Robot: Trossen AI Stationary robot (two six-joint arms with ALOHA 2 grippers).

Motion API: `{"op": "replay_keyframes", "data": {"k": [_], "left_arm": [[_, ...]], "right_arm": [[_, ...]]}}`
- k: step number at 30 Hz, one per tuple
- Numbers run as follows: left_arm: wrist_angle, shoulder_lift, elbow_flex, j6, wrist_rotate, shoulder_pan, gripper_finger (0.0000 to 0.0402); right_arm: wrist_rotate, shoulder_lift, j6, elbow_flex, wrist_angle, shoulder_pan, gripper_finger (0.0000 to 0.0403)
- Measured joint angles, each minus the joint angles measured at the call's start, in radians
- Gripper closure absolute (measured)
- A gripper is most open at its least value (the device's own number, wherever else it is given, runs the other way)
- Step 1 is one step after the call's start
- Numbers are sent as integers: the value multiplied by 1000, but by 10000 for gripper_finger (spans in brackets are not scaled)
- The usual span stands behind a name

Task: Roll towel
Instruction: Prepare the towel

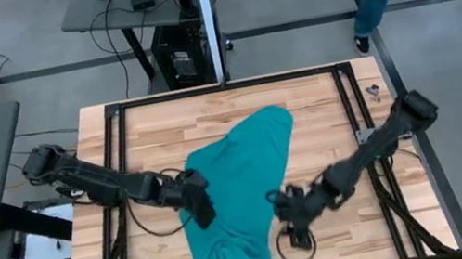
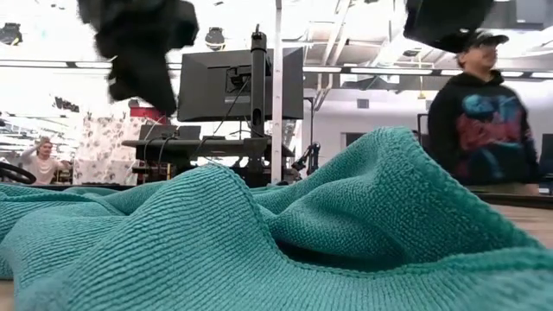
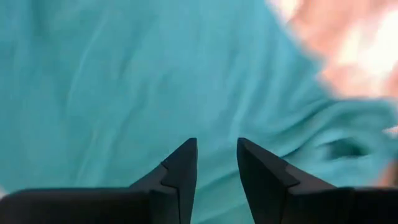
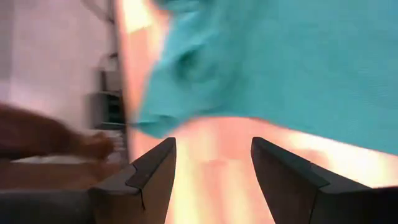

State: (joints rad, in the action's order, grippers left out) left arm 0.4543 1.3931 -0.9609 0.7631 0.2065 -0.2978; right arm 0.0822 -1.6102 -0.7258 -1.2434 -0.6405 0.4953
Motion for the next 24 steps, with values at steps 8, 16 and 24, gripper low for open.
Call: {"op": "replay_keyframes", "data": {"k": [8, 16, 24], "left_arm": [[10, 86, -64, -156, -154, 230, 253], [1, 218, -64, -284, -124, 422, 220], [-27, 308, -64, -349, -111, 584, 223]], "right_arm": [[194, 137, 201, 115, -139, -78, 201], [261, 257, 189, 445, 176, -164, 201], [254, 263, 167, 623, 360, -205, 200]]}}
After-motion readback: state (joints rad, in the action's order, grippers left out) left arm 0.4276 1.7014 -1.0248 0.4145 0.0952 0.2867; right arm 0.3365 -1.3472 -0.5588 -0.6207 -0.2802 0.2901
